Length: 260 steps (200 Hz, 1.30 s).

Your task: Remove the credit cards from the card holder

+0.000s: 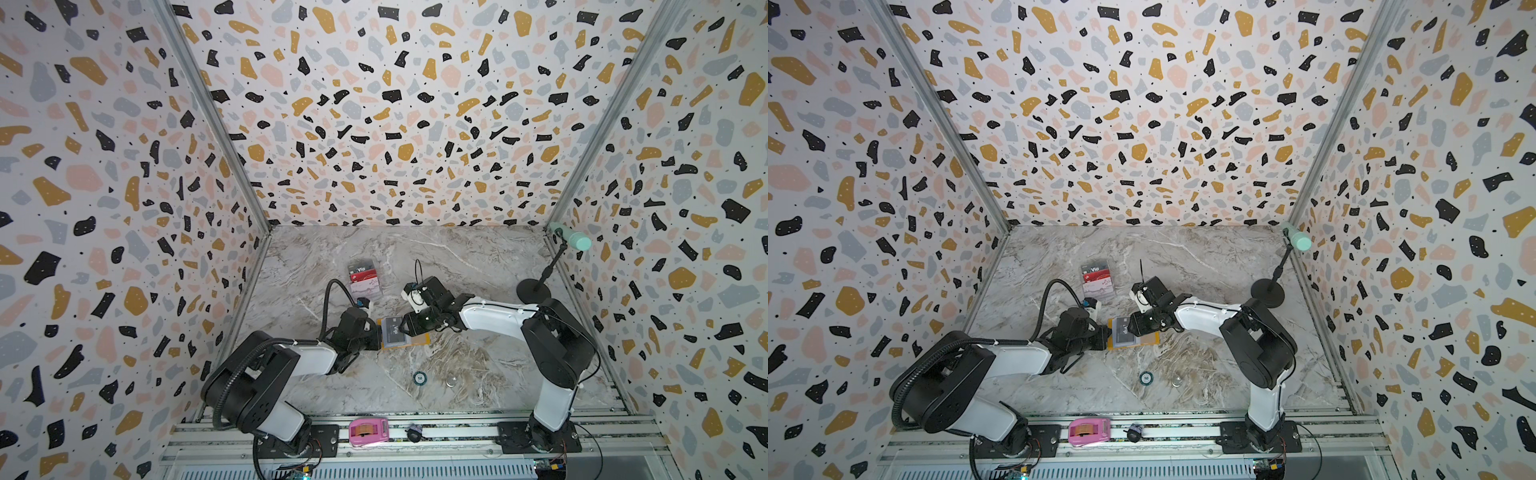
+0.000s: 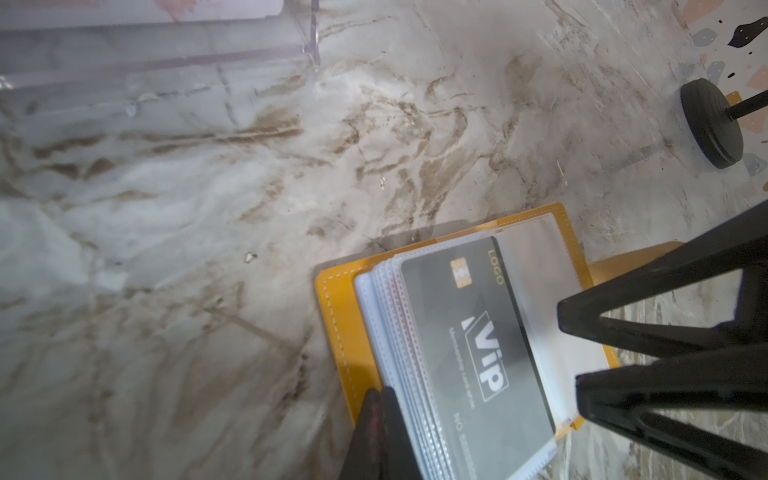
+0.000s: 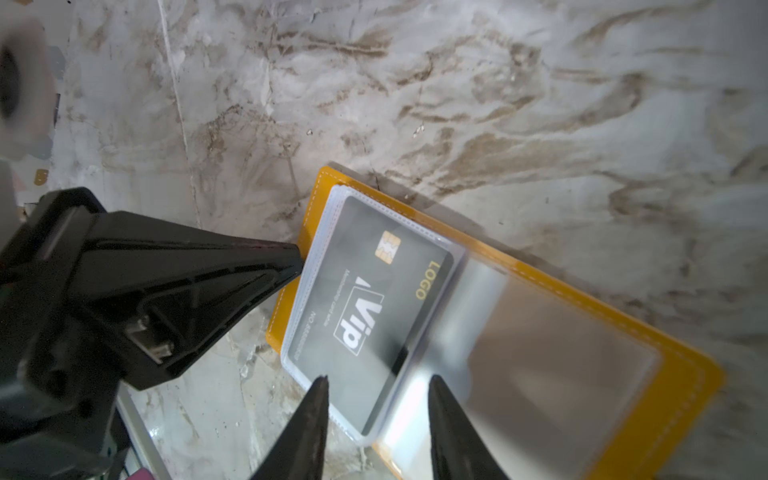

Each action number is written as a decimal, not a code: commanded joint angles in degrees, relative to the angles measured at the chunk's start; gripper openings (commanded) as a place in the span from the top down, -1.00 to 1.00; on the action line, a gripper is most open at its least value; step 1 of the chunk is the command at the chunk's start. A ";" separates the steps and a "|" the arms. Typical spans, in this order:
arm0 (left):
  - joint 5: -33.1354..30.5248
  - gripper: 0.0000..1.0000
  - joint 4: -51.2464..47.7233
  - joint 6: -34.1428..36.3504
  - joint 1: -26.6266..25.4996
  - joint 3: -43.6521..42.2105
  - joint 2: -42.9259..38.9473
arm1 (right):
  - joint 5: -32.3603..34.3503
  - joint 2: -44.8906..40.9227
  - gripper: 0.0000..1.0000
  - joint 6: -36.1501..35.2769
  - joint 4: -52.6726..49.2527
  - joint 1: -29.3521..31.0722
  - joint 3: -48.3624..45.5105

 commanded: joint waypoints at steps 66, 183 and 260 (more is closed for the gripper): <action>0.49 1.00 -2.69 1.55 -0.20 -0.17 1.42 | -4.37 2.74 0.29 6.90 5.42 -1.34 -1.36; 0.81 1.00 -3.13 1.87 -0.20 0.34 2.03 | -12.54 2.42 0.33 9.28 11.81 -2.87 -4.18; 1.08 1.00 -4.27 2.48 -0.23 0.95 2.21 | -18.97 1.40 0.33 11.28 17.58 -4.57 -6.68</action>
